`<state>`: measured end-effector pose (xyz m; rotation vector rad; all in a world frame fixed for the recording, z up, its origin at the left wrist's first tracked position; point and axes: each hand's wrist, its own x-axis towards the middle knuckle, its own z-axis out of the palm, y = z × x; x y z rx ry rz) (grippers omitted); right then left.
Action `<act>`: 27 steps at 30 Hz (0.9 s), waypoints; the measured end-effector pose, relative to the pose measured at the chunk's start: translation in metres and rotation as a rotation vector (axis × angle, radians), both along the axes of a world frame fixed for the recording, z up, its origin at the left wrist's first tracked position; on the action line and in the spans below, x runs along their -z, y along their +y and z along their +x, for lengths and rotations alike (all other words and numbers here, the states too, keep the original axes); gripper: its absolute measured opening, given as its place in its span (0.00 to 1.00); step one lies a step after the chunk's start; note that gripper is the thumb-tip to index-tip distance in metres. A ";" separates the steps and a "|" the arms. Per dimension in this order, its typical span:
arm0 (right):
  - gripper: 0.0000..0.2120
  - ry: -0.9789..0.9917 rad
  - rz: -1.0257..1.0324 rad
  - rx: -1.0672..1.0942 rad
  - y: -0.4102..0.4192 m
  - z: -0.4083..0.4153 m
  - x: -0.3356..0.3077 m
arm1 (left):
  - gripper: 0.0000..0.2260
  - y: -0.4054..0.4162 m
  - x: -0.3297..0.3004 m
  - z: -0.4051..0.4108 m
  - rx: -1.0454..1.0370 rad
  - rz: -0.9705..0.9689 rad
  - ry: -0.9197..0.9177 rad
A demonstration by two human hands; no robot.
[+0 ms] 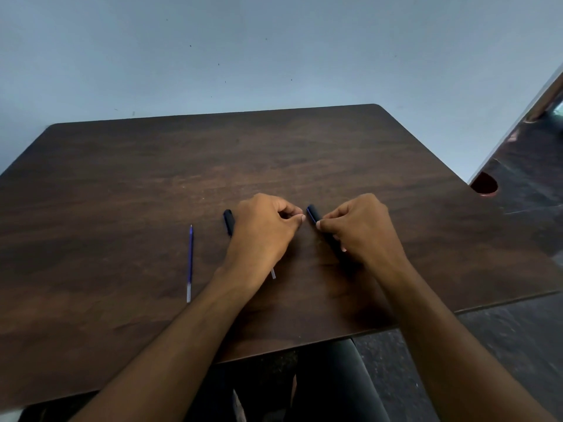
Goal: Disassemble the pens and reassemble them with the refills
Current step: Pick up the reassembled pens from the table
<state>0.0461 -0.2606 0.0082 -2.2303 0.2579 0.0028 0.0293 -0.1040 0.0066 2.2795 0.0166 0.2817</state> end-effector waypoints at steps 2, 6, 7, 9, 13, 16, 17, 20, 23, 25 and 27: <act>0.08 -0.012 -0.028 0.004 0.002 0.000 0.004 | 0.02 -0.001 0.002 0.002 0.005 0.016 0.000; 0.10 -0.056 -0.099 0.014 0.005 0.000 0.008 | 0.02 -0.001 0.005 0.003 0.025 0.026 0.011; 0.10 -0.064 -0.124 0.013 0.006 0.000 0.009 | 0.02 -0.002 0.005 0.003 0.034 0.032 0.020; 0.10 -0.059 -0.167 -0.001 0.007 0.000 0.009 | 0.03 -0.002 0.005 0.003 0.044 0.034 0.032; 0.08 -0.022 -0.187 -0.029 0.008 0.001 0.007 | 0.03 0.000 0.005 0.002 0.045 0.025 0.022; 0.07 -0.042 -0.166 -0.032 0.008 -0.004 0.001 | 0.04 0.006 0.002 0.000 0.034 0.013 0.014; 0.07 -0.071 -0.173 -0.024 0.007 -0.006 -0.001 | 0.04 0.009 0.001 -0.002 0.027 0.007 0.010; 0.09 -0.195 -0.161 0.000 0.006 -0.012 -0.007 | 0.03 0.026 -0.004 -0.005 -0.027 -0.026 -0.030; 0.10 -0.290 -0.106 -0.032 0.013 -0.017 -0.012 | 0.02 0.050 -0.009 -0.009 -0.101 -0.060 -0.073; 0.09 -0.299 -0.087 -0.089 0.022 -0.018 -0.014 | 0.03 0.066 -0.010 -0.011 -0.151 -0.074 -0.081; 0.10 -0.258 -0.097 -0.149 0.033 -0.018 -0.014 | 0.03 0.082 -0.011 -0.015 -0.199 -0.073 -0.088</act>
